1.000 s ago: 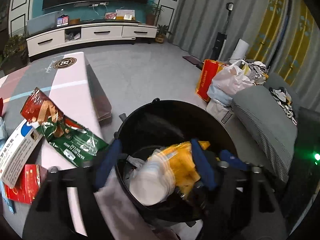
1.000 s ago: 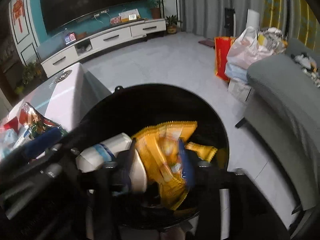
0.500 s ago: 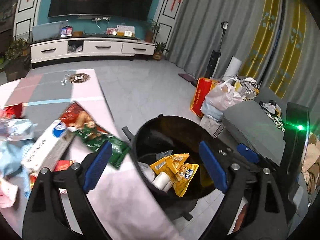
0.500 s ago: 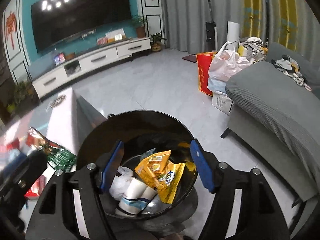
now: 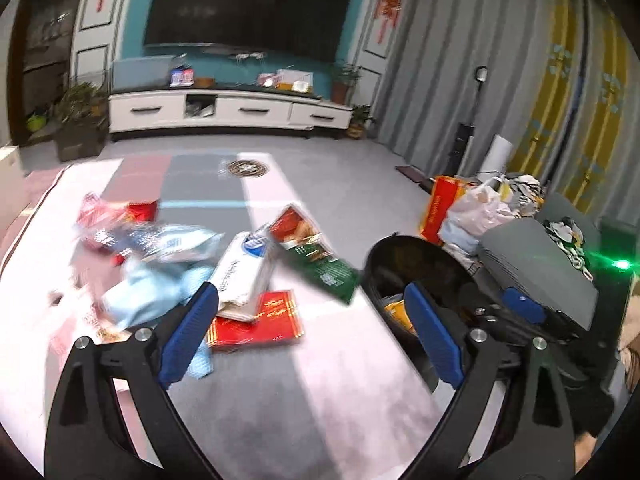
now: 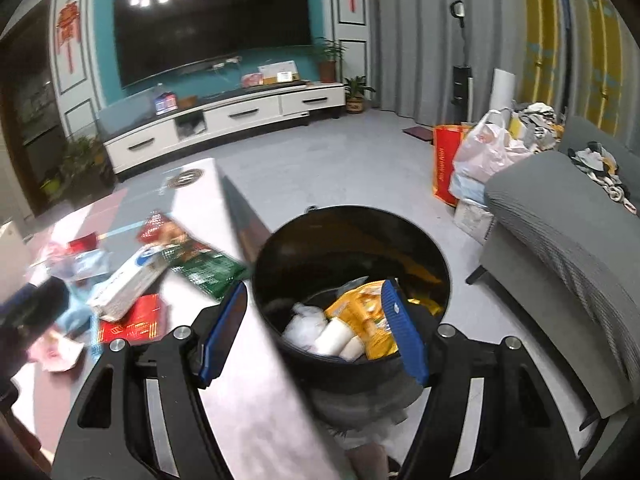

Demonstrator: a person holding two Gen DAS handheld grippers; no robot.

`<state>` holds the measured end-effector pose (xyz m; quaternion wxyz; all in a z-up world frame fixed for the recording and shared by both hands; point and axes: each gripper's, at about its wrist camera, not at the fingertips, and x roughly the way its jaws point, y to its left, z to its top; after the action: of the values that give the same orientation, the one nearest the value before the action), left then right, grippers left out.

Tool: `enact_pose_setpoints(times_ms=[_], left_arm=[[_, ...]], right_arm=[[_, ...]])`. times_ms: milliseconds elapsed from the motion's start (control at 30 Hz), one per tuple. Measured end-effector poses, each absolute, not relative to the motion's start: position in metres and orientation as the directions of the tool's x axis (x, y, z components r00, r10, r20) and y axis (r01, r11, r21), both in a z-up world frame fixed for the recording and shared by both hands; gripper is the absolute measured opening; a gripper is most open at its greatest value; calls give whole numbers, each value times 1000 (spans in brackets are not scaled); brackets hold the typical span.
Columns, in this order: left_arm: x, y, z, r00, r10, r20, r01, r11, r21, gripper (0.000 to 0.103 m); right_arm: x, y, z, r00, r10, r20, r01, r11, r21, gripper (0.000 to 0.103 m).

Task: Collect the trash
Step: 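Move both tools back over the remaining trash on the table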

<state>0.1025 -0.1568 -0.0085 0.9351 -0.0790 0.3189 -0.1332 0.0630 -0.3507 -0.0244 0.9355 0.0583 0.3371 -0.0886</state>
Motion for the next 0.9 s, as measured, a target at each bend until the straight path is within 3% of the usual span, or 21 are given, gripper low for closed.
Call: enact_pose_setpoints(times_ms=[900], left_arm=[[64,3,-21,789,-196,-582,-5,946,-325,98]], right_arm=[[56,-202,-16,749,103,-654,-66,994,81,74]])
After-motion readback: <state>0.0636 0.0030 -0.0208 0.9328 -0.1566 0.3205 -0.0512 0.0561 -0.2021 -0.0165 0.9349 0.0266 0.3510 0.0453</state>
